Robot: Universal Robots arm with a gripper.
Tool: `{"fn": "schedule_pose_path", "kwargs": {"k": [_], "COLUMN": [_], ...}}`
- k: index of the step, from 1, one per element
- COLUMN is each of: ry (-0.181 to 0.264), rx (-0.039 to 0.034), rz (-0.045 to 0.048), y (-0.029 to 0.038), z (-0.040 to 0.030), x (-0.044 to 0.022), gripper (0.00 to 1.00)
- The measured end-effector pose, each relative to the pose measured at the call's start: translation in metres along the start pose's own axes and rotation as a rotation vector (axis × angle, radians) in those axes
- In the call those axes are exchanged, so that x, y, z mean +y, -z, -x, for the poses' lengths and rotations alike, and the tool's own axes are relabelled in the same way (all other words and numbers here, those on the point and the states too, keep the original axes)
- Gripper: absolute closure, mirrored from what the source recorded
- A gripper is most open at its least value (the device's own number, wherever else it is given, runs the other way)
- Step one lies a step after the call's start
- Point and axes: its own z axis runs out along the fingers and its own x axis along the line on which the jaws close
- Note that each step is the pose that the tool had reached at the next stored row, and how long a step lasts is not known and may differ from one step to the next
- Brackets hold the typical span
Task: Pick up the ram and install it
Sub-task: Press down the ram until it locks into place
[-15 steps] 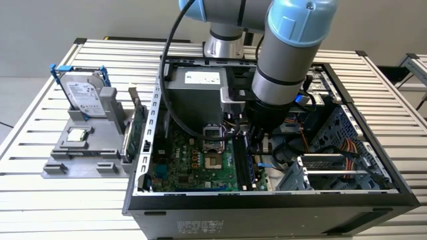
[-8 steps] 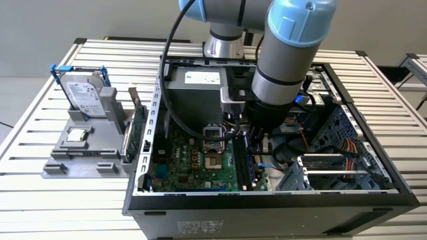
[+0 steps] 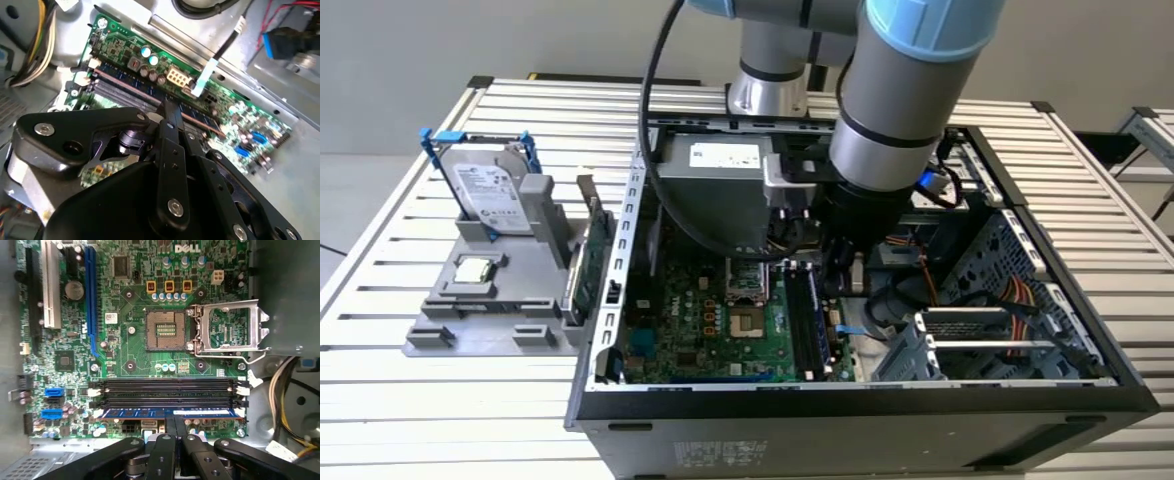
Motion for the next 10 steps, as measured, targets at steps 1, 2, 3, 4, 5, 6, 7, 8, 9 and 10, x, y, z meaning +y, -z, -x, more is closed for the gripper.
{"fn": "schedule_pose_path", "kwargs": {"k": [1,2,3,4,5,6,7,8,9,10], "ry": [0.0,0.0,0.0,0.0,0.0,0.0,0.0,0.0,0.0,0.0], "rx": [0.0,0.0,0.0,0.0002,0.0001,0.0,-0.0001,0.0002,0.0001,0.0001], "rz": [0.0002,0.0002,0.0002,0.0003,0.0004,0.0004,0.0006,0.0009,0.001,0.0013], "y": [0.0042,0.0075,0.0103,0.0128,0.0158,0.0192,0.0225,0.0266,0.0308,0.0353], "z": [-0.0001,-0.0002,-0.0003,-0.0004,-0.0005,-0.0006,-0.0007,-0.0008,-0.0009,-0.001], "x": [0.0,0.0001,0.0001,0.0001,0.0001,0.0001,0.0001,0.0001,0.0001,0.0001], "gripper": [1.0,1.0,1.0,1.0,1.0,1.0,1.0,1.0,1.0,1.0]}}
